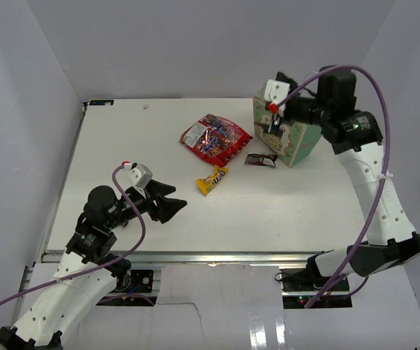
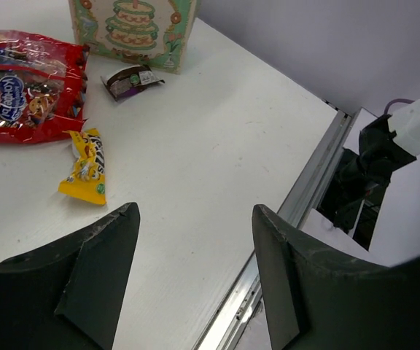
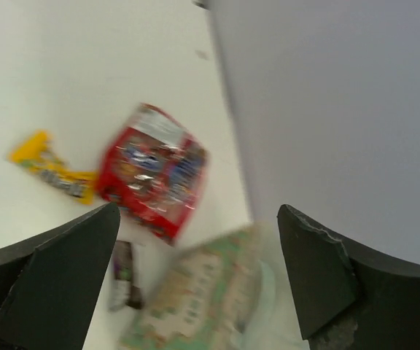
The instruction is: Place the snacks into the paper bag
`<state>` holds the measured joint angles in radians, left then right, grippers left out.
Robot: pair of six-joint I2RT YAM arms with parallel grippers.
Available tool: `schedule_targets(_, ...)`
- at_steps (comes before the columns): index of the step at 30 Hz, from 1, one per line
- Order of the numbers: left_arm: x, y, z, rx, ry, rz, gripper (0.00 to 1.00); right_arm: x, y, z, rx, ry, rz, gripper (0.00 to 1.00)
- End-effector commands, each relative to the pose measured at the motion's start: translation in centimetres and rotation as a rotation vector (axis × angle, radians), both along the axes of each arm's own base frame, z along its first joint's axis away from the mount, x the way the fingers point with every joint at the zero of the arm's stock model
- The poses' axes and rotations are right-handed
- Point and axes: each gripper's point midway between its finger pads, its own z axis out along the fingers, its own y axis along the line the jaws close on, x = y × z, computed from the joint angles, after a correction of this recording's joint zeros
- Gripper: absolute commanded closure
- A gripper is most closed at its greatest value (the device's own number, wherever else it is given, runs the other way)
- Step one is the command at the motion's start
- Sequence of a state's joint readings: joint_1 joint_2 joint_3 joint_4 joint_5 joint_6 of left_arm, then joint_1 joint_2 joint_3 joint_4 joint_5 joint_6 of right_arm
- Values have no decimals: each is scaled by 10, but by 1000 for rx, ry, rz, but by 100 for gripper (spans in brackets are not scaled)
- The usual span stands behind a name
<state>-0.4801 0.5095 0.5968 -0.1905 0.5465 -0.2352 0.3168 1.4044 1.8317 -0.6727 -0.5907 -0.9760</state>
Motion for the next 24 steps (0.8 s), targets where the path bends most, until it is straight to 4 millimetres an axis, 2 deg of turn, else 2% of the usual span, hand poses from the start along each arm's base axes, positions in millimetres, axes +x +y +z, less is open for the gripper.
schedule_targets(1, 14, 10, -8, 21, 31, 103, 26, -82, 44, -128, -46, 491, 330, 4)
schedule_targets(2, 16, 11, -8, 22, 32, 115, 26, -87, 48, -146, -90, 454, 385, 2)
schedule_targets(3, 18, 12, -11, 30, 40, 127, 26, -98, 48, -183, -136, 487, 425, 4)
schedule_targets(5, 24, 17, -13, 40, 49, 173, 26, -116, 52, -213, -209, 424, 552, 8)
schedule_targets(6, 26, 20, -16, 48, 61, 193, 26, -124, 53, -229, -275, 287, 687, 10)
schedule_targets(7, 32, 25, -17, 53, 65, 237, 25, -130, 54, -250, -300, 269, 734, 10)
schedule_targets(8, 35, 28, -17, 57, 69, 263, 25, -127, 59, -257, -316, 241, 750, 10)
schedule_targets(9, 37, 32, -21, 68, 84, 293, 25, -113, 65, -272, -358, 222, 738, 10)
schedule_targets(11, 46, 44, -24, 78, 99, 383, 25, -97, 80, -282, -400, 203, 720, 10)
schedule_targets(12, 48, 49, -26, 88, 110, 416, 25, -85, 84, -298, -424, 253, 687, 10)
schedule_targets(14, 55, 61, -30, 102, 123, 494, 25, -54, 103, -297, -440, 182, 630, 10)
schedule_targets(15, 56, 65, -33, 111, 133, 517, 24, -46, 109, -313, -460, 203, 624, 9)
schedule_targets(17, 60, 72, -35, 118, 144, 567, 20, -27, 126, -325, -484, 198, 590, 8)
schedule_targets(20, 61, 75, -36, 121, 145, 586, 20, -16, 142, -341, -517, 222, 562, 6)
schedule_targets(21, 62, 77, -36, 122, 146, 600, 20, -3, 147, -351, -544, 234, 534, 4)
schedule_targets(23, 62, 79, -36, 123, 147, 612, 20, 5, 153, -360, -553, 280, 485, 2)
schedule_targets(24, 62, 80, -35, 121, 144, 615, 20, 16, 156, -365, -563, 289, 456, 0)
